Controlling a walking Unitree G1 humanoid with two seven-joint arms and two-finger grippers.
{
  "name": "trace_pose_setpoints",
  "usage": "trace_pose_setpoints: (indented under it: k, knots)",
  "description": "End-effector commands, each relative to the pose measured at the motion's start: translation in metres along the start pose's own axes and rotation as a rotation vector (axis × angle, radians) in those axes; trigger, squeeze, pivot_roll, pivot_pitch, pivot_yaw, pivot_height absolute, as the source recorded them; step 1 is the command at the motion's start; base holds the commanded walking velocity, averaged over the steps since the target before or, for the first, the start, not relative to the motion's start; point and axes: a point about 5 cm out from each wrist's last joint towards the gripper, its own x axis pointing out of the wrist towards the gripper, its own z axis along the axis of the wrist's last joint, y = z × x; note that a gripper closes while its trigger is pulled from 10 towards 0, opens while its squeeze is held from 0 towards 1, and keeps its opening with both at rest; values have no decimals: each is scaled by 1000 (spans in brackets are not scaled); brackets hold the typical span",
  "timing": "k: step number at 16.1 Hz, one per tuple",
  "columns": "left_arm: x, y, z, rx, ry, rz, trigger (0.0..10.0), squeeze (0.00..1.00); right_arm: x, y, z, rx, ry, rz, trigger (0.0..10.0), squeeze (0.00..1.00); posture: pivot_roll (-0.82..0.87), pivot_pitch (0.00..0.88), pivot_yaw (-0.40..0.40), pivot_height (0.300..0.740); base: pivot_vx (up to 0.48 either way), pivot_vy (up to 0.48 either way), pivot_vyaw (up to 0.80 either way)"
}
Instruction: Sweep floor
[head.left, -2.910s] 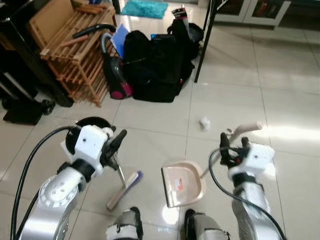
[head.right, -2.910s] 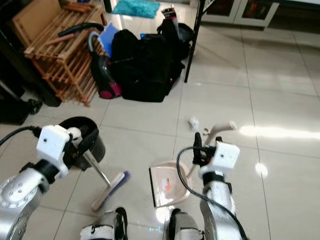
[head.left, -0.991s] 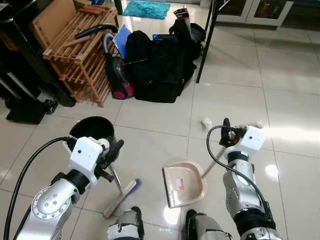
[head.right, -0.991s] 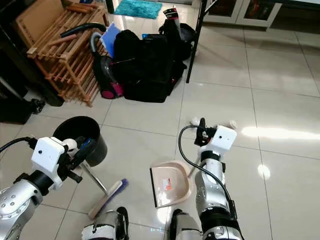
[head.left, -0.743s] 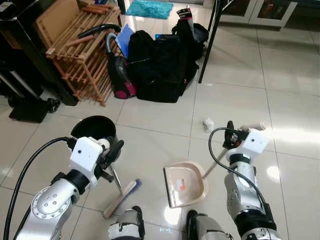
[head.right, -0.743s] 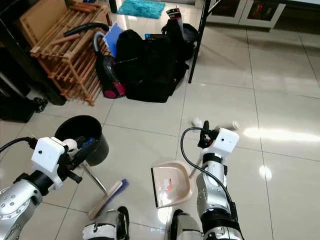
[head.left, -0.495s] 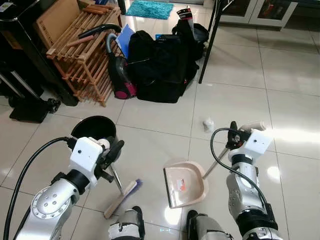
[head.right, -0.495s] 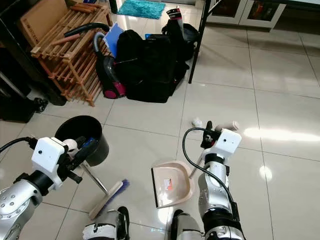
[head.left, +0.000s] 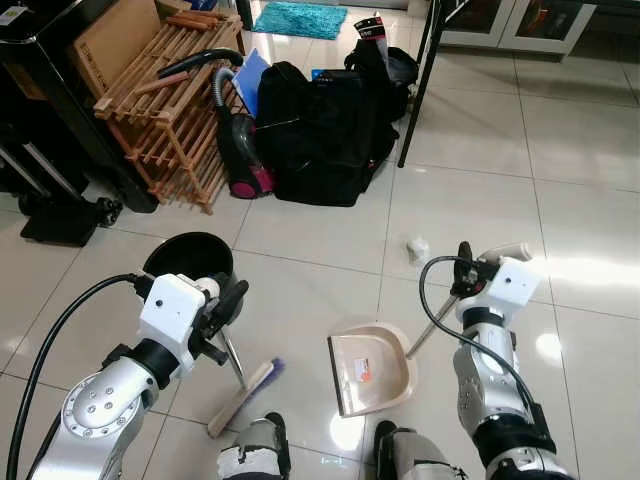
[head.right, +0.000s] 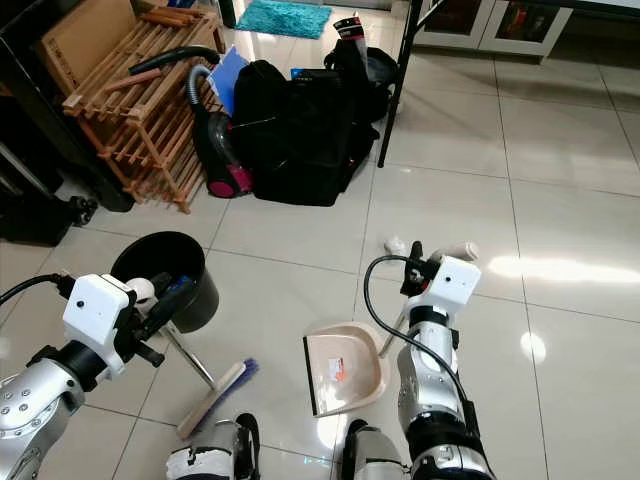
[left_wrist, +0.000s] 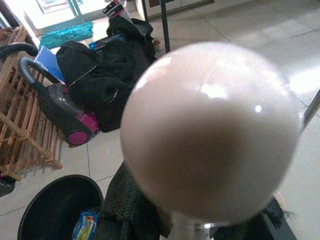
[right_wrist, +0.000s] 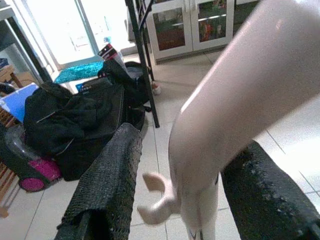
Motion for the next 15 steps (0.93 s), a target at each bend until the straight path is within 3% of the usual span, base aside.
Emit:
trace_pose_setpoints:
  k: [1,4,5,6,7,12,15]
  knots:
    - [-3,3,7,26,-22,-1,10000,0,-1,-4,-3,-9,9,-13,10000,0,85,200,66,740,0,0,0]
    - [-4,3,7,27,-18,1,10000,0,1,-4,-1,-8,1,-12,10000,0,86,207,66,740,0,0,0]
    - [-5,3,6,25,-17,1,10000,0,1,-5,-1,-6,-1,-17,7176,0,88,207,66,740,0,0,0]
    - [-5,3,6,24,-16,1,10000,0,1,-6,-1,-5,-1,-20,4980,0,89,208,66,740,0,0,0]
    - [-6,3,7,24,-16,0,10000,0,1,-7,-2,-4,0,-22,4471,0,89,208,66,740,0,0,0]
    - [-7,1,10,23,-21,-3,10000,0,-1,-8,-5,-3,17,-26,4902,0,90,211,65,740,0,0,0]
    - [-9,0,14,23,-24,-4,10000,0,-1,-8,-7,-4,24,-26,7608,0,91,212,63,740,0,0,0]
